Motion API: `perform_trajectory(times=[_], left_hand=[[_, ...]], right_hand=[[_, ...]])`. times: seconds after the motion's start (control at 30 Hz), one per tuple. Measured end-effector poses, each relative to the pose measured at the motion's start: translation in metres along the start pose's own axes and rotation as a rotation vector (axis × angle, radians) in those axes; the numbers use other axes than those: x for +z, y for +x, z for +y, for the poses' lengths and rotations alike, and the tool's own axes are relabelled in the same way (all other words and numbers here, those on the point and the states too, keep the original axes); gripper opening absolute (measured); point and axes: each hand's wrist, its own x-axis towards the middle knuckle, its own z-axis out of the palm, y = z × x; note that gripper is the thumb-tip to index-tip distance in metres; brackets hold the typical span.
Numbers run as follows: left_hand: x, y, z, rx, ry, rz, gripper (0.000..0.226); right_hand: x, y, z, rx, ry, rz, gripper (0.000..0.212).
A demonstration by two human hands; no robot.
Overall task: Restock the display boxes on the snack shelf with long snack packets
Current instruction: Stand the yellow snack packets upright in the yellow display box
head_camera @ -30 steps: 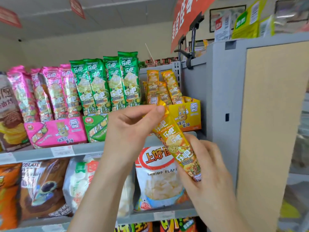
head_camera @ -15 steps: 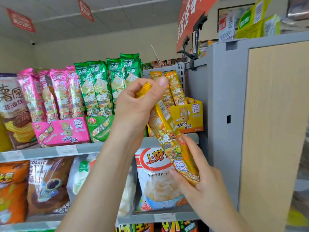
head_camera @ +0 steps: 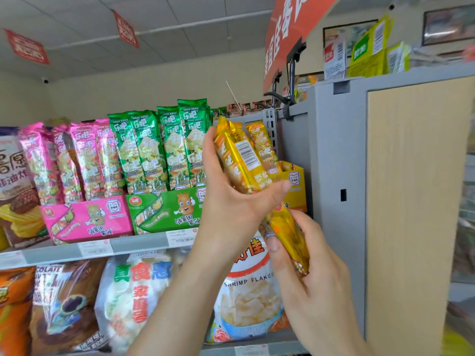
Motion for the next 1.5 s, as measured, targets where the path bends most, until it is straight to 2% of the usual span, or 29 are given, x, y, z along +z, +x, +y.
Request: perform_trajectory(times=[0.17,0.27,0.33,0.43,0.53,0.6,0.7,0.73,0.77,0.87,0.9,0.93,0.97,1.03,1.1,1.17,1.27,1.37,1.5], left_hand=[[-0.015,0.006,0.006,-0.106,-0.053,-0.095,0.074],[-0.023,0.012,0.008,-0.071,-0.031,-0.13,0.069],[-0.024,0.016,0.008,-0.023,0.06,-0.135,0.065],[-0.021,0.023,0.006,0.092,0.194,-0.06,0.058],[-0.018,0.034,0.004,0.194,0.298,0.037,0.055],[-0.017,0.045,0.006,0.223,0.359,0.068,0.042],[-0.017,0.067,0.007,0.221,0.414,0.042,0.013],[-0.017,0.074,0.008,0.208,0.428,0.035,0.008],[-0.017,0.082,0.007,0.184,0.399,0.033,0.013],[-0.012,0.101,0.008,-0.057,0.039,0.062,0.035],[-0.01,0.106,0.006,-0.129,-0.043,0.066,0.036],[-0.009,0.109,0.002,-0.168,-0.02,0.065,0.032],[-0.009,0.112,-0.004,-0.173,0.089,0.05,0.026],[-0.01,0.115,-0.017,-0.048,0.587,-0.043,0.029],[-0.01,0.118,-0.025,0.117,1.174,-0.199,0.023],[-0.01,0.122,-0.029,0.135,1.522,-0.396,0.02],[-0.01,0.128,-0.035,0.094,1.725,-0.573,0.025],[-0.009,0.127,-0.038,0.103,1.753,-0.57,0.024],[-0.008,0.125,-0.039,0.14,1.785,-0.537,0.021]], right_hand=[[-0.002,0.01,-0.001,0.078,0.236,-0.125,0.026],[-0.005,0.014,0.0,0.134,0.415,-0.224,0.026],[-0.004,0.016,0.001,0.174,0.448,-0.262,0.026],[-0.001,0.017,0.0,0.115,0.315,-0.208,0.032],[0.0,0.023,-0.004,0.13,0.173,-0.234,0.063],[0.002,0.028,-0.007,0.106,0.022,-0.242,0.074],[0.008,0.033,-0.011,0.123,0.071,-0.225,0.075],[0.01,0.035,-0.012,0.144,0.106,-0.218,0.075],[0.013,0.038,-0.014,0.157,0.127,-0.209,0.074],[0.014,0.052,-0.02,0.128,0.145,-0.142,0.072],[0.013,0.06,-0.023,0.11,0.151,-0.113,0.069],[0.012,0.069,-0.027,0.084,0.157,-0.087,0.063],[0.011,0.079,-0.032,0.057,0.162,-0.063,0.053],[0.009,0.098,-0.042,0.016,0.173,-0.025,0.043],[0.009,0.118,-0.051,-0.007,0.177,-0.007,0.041],[0.012,0.135,-0.056,-0.026,0.167,-0.008,0.031],[0.021,0.155,-0.051,-0.055,0.051,0.002,0.035],[0.034,0.165,-0.044,-0.063,-0.082,0.07,0.044],[0.046,0.175,-0.033,-0.004,-0.282,0.101,0.04]])
